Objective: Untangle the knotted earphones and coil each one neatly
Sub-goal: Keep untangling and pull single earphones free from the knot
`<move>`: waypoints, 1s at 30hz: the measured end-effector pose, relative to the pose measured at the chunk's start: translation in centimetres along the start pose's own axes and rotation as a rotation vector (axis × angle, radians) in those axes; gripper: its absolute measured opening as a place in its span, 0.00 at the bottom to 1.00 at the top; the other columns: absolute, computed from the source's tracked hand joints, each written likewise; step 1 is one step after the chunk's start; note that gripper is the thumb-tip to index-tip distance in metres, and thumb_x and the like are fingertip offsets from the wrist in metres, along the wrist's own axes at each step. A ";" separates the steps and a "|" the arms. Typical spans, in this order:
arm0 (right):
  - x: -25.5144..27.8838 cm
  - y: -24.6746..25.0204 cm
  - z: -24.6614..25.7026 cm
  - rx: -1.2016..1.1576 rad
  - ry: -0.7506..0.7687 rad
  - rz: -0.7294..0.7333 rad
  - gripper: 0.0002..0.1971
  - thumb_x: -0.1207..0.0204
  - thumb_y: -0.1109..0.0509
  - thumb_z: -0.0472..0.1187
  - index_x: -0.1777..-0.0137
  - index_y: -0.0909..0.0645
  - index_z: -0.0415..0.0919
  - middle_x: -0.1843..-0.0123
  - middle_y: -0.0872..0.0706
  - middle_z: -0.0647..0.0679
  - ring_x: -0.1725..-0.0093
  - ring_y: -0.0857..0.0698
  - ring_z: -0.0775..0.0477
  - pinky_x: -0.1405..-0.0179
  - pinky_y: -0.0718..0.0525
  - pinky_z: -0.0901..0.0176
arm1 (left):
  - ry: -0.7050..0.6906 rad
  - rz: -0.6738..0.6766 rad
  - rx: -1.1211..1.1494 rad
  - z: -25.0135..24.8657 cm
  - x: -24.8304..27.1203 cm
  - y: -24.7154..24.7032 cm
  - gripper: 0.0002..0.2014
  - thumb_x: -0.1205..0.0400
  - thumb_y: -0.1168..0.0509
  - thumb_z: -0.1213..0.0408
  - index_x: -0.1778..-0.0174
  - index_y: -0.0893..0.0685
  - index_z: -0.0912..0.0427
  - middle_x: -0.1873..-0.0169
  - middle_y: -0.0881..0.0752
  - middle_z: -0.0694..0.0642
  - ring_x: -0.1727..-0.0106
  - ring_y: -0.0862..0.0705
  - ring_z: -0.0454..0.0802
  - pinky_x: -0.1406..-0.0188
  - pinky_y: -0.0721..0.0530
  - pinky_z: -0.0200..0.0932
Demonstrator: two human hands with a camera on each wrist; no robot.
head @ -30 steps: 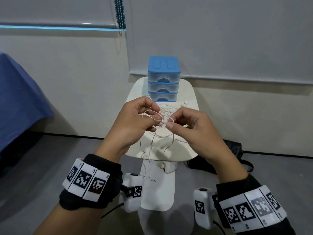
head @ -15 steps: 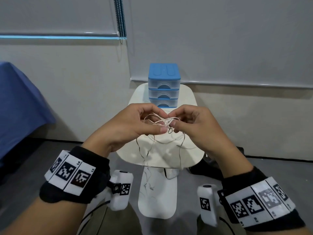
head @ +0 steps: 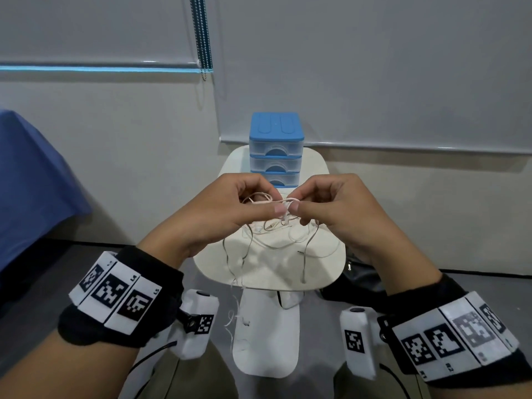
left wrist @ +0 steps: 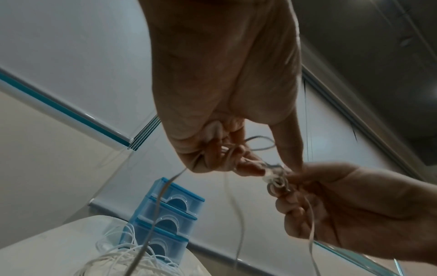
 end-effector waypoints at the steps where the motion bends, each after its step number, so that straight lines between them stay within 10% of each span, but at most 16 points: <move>1: -0.1 -0.1 0.0 0.012 -0.008 -0.019 0.03 0.28 0.18 0.31 0.58 0.09 0.36 0.64 0.10 0.36 0.68 0.16 0.49 0.62 0.19 0.61 | -0.011 0.000 -0.024 0.0 0.0 -0.1 0.12 0.25 0.18 0.59 0.50 0.10 0.57 0.68 0.17 0.45 0.66 0.23 0.41 0.64 0.25 0.32; 11: -0.3 0.2 0.2 0.053 -0.036 -0.052 0.03 0.29 0.18 0.31 0.60 0.09 0.36 0.63 0.09 0.35 0.70 0.17 0.51 0.67 0.22 0.66 | -0.048 0.030 -0.034 -0.2 -0.3 -0.4 0.04 0.22 0.20 0.66 0.54 0.08 0.56 0.57 0.09 0.61 0.60 0.19 0.48 0.55 0.22 0.43; 27: 0.0 -0.1 0.1 -0.078 -0.120 0.087 0.12 0.29 0.18 0.28 0.49 0.12 0.38 0.64 0.13 0.40 0.65 0.19 0.47 0.62 0.26 0.55 | -0.045 -0.078 0.053 -0.2 -0.5 -0.7 0.03 0.18 0.24 0.69 0.51 0.09 0.60 0.58 0.10 0.59 0.68 0.21 0.38 0.70 0.26 0.27; 30: 0.0 0.1 0.0 -0.102 -0.125 0.030 0.10 0.29 0.18 0.29 0.49 0.12 0.38 0.66 0.12 0.41 0.68 0.20 0.49 0.62 0.25 0.55 | -0.066 -0.049 0.069 -0.1 -0.3 -0.9 0.09 0.24 0.19 0.67 0.50 0.10 0.57 0.55 0.07 0.59 0.59 0.12 0.51 0.57 0.12 0.43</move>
Point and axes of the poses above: each hand's wrist, its own x-axis away from the middle knuckle, its own y-axis out of the back of the hand, z = x × y, the point moved 2 cm from there along -x, towards the middle knuckle
